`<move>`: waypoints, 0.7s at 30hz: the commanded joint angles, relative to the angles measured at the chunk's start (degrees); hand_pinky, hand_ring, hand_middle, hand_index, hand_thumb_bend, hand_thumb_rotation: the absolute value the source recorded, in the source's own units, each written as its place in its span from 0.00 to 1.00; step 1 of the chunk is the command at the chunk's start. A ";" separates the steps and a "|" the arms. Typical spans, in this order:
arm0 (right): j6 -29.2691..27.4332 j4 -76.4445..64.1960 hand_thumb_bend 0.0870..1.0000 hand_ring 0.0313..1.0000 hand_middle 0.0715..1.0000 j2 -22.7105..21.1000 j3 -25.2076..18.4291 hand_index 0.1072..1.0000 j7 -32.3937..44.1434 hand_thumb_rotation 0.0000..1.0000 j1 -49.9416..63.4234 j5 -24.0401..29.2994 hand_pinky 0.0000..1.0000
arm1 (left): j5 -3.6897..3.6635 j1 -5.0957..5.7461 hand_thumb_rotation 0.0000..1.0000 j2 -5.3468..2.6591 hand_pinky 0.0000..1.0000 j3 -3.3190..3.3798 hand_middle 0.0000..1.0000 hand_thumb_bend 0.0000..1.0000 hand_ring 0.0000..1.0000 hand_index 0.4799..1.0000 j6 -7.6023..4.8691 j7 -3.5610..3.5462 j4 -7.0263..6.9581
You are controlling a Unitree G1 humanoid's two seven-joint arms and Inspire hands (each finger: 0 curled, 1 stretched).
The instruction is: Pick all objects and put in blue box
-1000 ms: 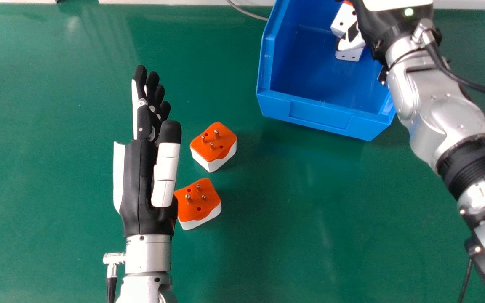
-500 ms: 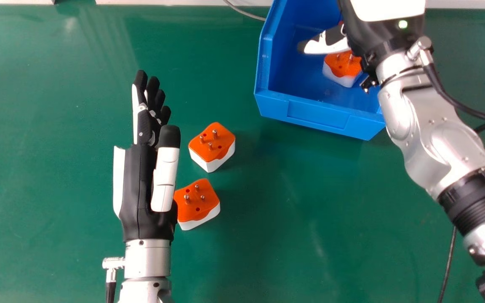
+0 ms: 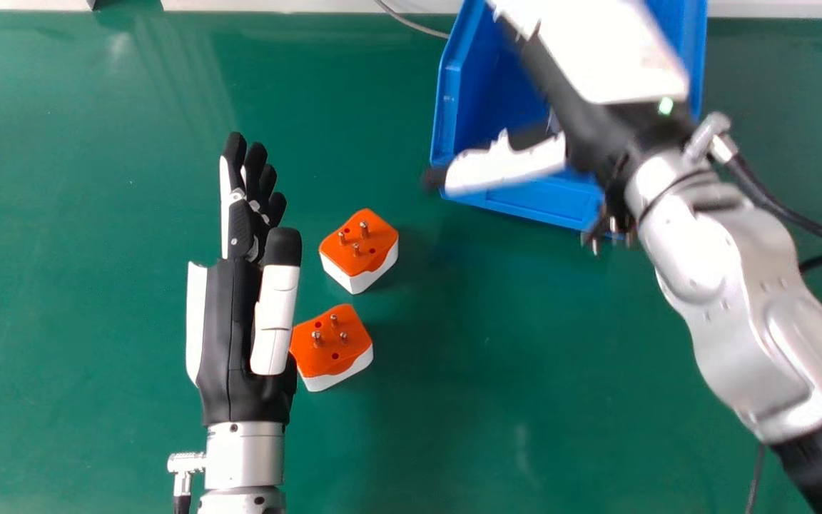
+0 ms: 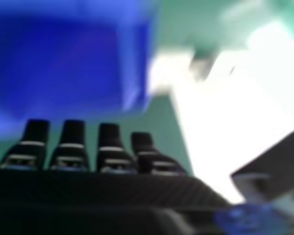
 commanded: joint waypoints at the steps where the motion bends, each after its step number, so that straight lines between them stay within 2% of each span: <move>1: 4.11 -12.44 0.94 0.93 0.94 -3.10 -0.59 0.94 11.02 0.73 2.86 1.59 0.92 | 0.04 1.64 0.88 -1.46 1.00 -0.70 1.00 0.82 1.00 1.00 -0.27 -0.54 -3.39; 5: 7.56 -20.75 0.95 0.94 0.95 -4.35 -0.36 0.96 19.42 0.72 7.32 2.88 0.92 | 0.73 2.35 0.88 -1.11 1.00 -0.67 1.00 0.82 1.00 1.00 0.56 -0.38 -4.40; 10: 11.79 -25.71 0.96 0.96 0.96 -3.14 1.46 0.96 24.96 0.69 10.49 2.61 0.93 | 0.35 2.96 0.88 -0.82 1.00 -0.92 1.00 0.82 1.00 1.00 1.89 -0.96 -5.88; 16: 14.42 -24.33 0.97 0.95 0.96 0.88 8.44 0.97 24.30 0.65 11.11 -4.51 0.93 | 0.61 3.16 0.88 -0.88 1.00 -0.79 1.00 0.82 1.00 1.00 2.56 -1.34 -6.50; 19: 13.87 -23.17 0.98 0.94 0.95 3.50 11.86 0.98 22.38 0.63 11.57 -9.02 0.91 | 0.70 3.30 0.88 -1.14 1.00 -0.70 1.00 0.82 1.00 1.00 2.62 -1.17 -6.59; 21: 12.84 -22.09 0.98 0.94 0.95 5.35 13.92 0.98 20.26 0.63 12.13 -11.96 0.91 | 0.87 3.34 0.88 -1.43 1.00 -0.55 1.00 0.82 1.00 1.00 2.62 -0.76 -6.63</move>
